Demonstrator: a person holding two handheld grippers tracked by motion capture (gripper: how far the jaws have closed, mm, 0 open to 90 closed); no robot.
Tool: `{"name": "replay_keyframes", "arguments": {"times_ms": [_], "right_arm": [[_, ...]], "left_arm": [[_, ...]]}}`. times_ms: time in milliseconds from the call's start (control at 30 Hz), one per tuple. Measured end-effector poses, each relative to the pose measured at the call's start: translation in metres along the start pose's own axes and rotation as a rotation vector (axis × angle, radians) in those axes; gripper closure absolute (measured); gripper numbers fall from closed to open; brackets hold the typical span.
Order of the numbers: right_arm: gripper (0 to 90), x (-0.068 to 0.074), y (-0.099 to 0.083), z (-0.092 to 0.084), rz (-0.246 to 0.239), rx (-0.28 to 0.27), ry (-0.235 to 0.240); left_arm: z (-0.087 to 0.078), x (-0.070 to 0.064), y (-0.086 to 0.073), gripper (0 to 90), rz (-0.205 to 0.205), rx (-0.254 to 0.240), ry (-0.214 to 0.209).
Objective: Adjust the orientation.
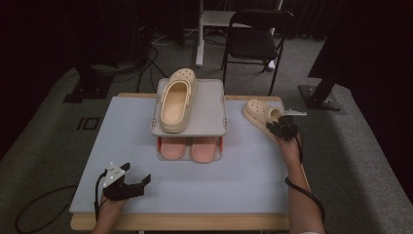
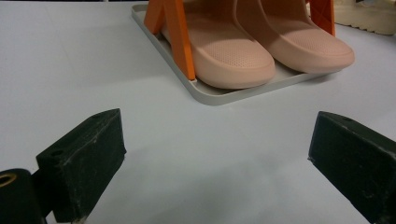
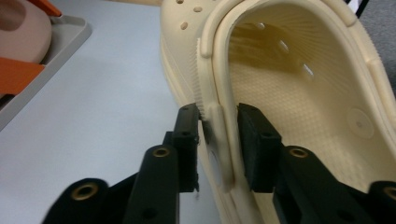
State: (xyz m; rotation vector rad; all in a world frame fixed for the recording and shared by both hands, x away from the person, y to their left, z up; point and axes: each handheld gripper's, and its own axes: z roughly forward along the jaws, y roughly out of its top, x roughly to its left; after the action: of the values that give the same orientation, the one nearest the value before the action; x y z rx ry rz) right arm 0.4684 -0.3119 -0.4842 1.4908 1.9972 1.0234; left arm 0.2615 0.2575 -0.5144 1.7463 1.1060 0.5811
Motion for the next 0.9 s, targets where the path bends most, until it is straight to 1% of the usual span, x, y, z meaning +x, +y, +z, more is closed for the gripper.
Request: {"name": "replay_keyframes", "arguments": {"times_ms": [33, 67, 100, 167, 200, 267, 400, 533, 600, 633, 667, 700, 767, 800, 867, 900], "right_arm": [[73.2, 0.001, 0.001, 0.000, -0.015, 0.002, -0.002], [76.0, 0.004, 0.002, 0.000, -0.049, 0.006, -0.005], [76.8, 0.006, 0.002, -0.001, -0.068, 0.003, -0.010], [77.2, 0.007, 0.003, -0.001, -0.077, 0.000, -0.006], [77.6, 0.011, 0.004, -0.001, -0.091, -0.004, -0.016], [77.9, 0.012, 0.005, -0.001, -0.084, -0.008, -0.005], [78.3, 0.015, 0.006, -0.004, -0.087, -0.015, 0.009], [78.5, 0.018, 0.008, -0.012, -0.103, -0.025, 0.016], [78.6, 0.018, 0.008, -0.016, -0.099, -0.038, 0.025], [78.5, 0.018, 0.008, -0.019, -0.099, -0.046, 0.039], [78.5, 0.018, 0.008, -0.019, -0.099, -0.046, 0.039], [78.5, 0.022, 0.008, -0.026, -0.108, -0.068, 0.050], [78.5, 0.025, 0.007, -0.031, -0.117, -0.081, 0.065], [78.5, 0.025, 0.007, -0.031, -0.117, -0.081, 0.065], [78.5, 0.031, 0.005, -0.038, -0.141, -0.090, 0.080], [78.5, 0.035, 0.002, -0.043, -0.160, -0.092, 0.094]], "left_arm": [[0.000, 0.000, 0.000, 3.6, 0.001, 0.000, 0.000], [0.000, 0.000, 0.000, 3.5, 0.001, 0.000, 0.001], [0.000, 0.000, 0.000, 3.6, 0.000, -0.001, 0.001], [0.000, 0.000, 0.000, 3.5, 0.001, -0.001, 0.001], [0.000, 0.000, 0.000, 3.6, 0.002, -0.002, 0.002], [-0.002, 0.000, 0.000, 3.5, 0.003, -0.002, 0.004], [-0.002, 0.001, 0.000, 3.5, 0.001, -0.003, 0.005], [-0.003, 0.001, 0.001, 3.5, 0.000, -0.006, 0.008], [-0.003, 0.001, 0.001, 3.5, 0.001, -0.007, 0.009], [-0.003, 0.001, 0.001, 3.6, 0.002, -0.008, 0.010], [-0.003, 0.001, 0.001, 3.6, 0.003, -0.008, 0.010], [-0.003, 0.002, 0.001, 3.5, 0.002, -0.006, 0.010], [-0.003, 0.001, 0.001, 3.5, 0.003, -0.007, 0.010], [-0.003, 0.001, 0.001, 3.5, 0.003, -0.007, 0.010], [-0.003, 0.001, 0.001, 3.6, 0.004, -0.008, 0.010], [-0.003, 0.001, 0.001, 3.5, 0.004, -0.009, 0.010]]}}
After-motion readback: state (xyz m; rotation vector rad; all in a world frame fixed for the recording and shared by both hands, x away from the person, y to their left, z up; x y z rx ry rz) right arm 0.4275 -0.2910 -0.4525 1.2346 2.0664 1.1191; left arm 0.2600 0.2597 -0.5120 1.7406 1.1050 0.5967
